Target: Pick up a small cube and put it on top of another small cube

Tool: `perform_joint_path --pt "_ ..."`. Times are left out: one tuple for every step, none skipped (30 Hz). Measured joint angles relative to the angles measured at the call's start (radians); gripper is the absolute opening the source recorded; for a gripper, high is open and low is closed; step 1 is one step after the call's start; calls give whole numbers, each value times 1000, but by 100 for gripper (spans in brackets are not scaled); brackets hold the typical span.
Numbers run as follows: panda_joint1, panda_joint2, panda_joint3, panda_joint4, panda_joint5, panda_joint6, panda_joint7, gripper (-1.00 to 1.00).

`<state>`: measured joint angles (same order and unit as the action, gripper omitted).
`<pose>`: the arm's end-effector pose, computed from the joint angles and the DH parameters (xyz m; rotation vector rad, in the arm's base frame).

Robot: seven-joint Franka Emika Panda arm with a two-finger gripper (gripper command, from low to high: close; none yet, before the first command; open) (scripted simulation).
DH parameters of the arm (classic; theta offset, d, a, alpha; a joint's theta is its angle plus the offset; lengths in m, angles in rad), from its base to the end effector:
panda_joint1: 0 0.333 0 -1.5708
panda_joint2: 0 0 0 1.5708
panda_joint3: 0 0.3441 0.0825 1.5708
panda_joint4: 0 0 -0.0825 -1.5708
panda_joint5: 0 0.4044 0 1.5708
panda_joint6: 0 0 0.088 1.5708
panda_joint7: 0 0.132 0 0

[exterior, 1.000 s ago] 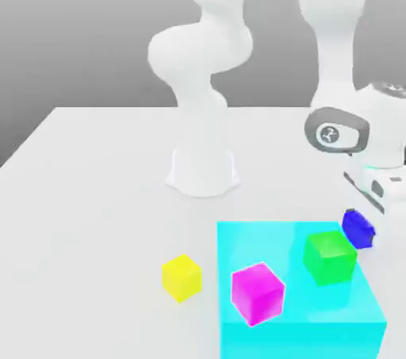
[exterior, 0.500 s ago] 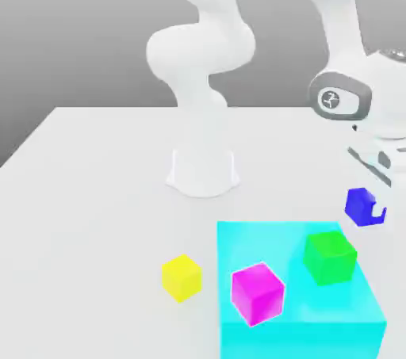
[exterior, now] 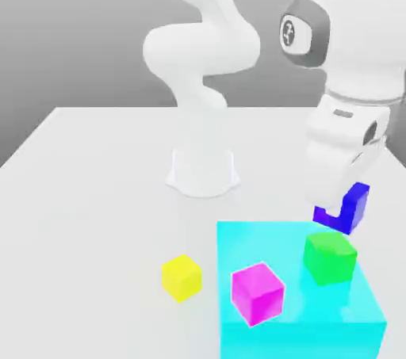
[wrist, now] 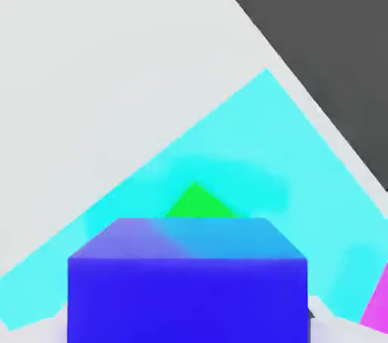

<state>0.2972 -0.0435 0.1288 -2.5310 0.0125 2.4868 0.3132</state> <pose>0.4252 0.1927 0.2774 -3.1359 -0.1613 0.0027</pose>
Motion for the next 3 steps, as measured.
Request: perform_joint_path --pt "0 0 0 0 0 0 0 100" --pt "0 0 0 0 0 0 0 100" --pt "0 0 0 0 0 0 0 100"
